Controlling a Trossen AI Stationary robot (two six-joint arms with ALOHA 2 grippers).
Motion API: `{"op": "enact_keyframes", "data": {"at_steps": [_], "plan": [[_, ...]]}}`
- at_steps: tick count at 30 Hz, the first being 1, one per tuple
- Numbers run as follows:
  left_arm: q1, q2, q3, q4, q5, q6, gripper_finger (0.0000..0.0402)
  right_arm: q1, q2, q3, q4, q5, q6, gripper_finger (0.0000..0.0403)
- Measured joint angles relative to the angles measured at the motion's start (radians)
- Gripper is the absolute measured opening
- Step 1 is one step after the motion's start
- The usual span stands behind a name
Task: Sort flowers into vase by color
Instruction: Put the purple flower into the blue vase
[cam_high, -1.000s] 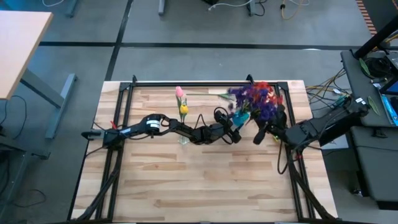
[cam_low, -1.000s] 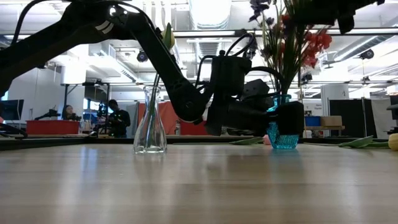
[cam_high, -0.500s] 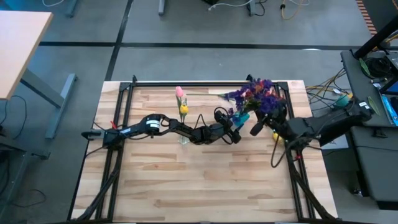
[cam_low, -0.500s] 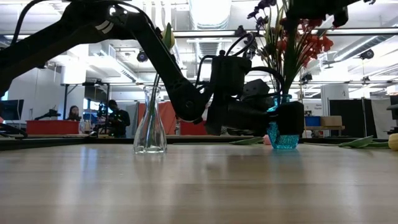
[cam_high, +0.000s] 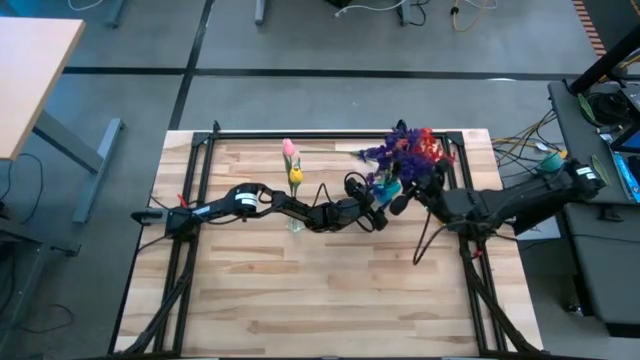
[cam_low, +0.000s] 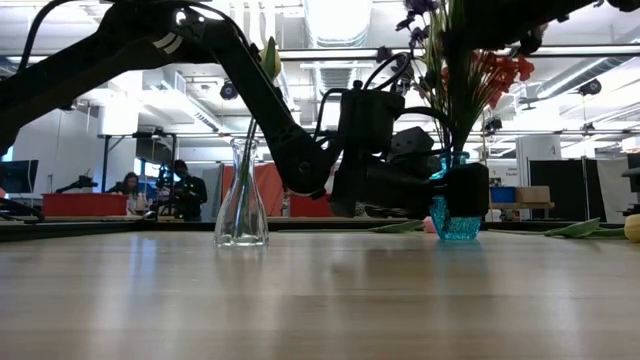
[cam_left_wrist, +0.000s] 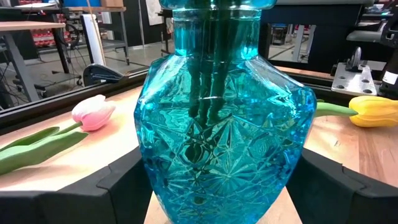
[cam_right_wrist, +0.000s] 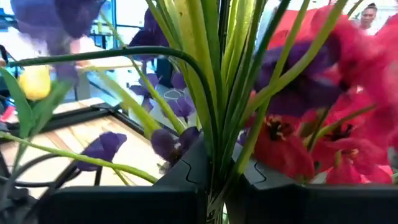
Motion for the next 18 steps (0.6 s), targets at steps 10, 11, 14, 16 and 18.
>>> {"op": "enact_keyframes", "data": {"at_steps": [10, 11, 14, 16, 18], "plan": [[0.0, 0.0, 0.0, -0.001, 0.0, 0.0, 0.029, -0.012, 0.063, 0.0, -0.017, 0.0, 0.043, 0.0018], [0.0, 0.0, 0.0, -0.001, 0.0, 0.0, 0.029, -0.012, 0.067, 0.0, -0.023, 0.0, 0.046, 0.0018], [0.0, 0.0, 0.0, -0.002, 0.0, 0.0, 0.029, -0.012, 0.07, 0.0, -0.054, 0.002, 0.068, 0.0018], [0.0, 0.0, 0.0, -0.002, 0.0, 0.0, 0.029, -0.012, 0.07, 0.0, -0.074, 0.007, 0.087, 0.0018], [0.0, 0.0, 0.0, -0.002, 0.0, 0.0, 0.029, -0.012, 0.07, 0.0, -0.088, 0.008, 0.099, 0.0018]]}}
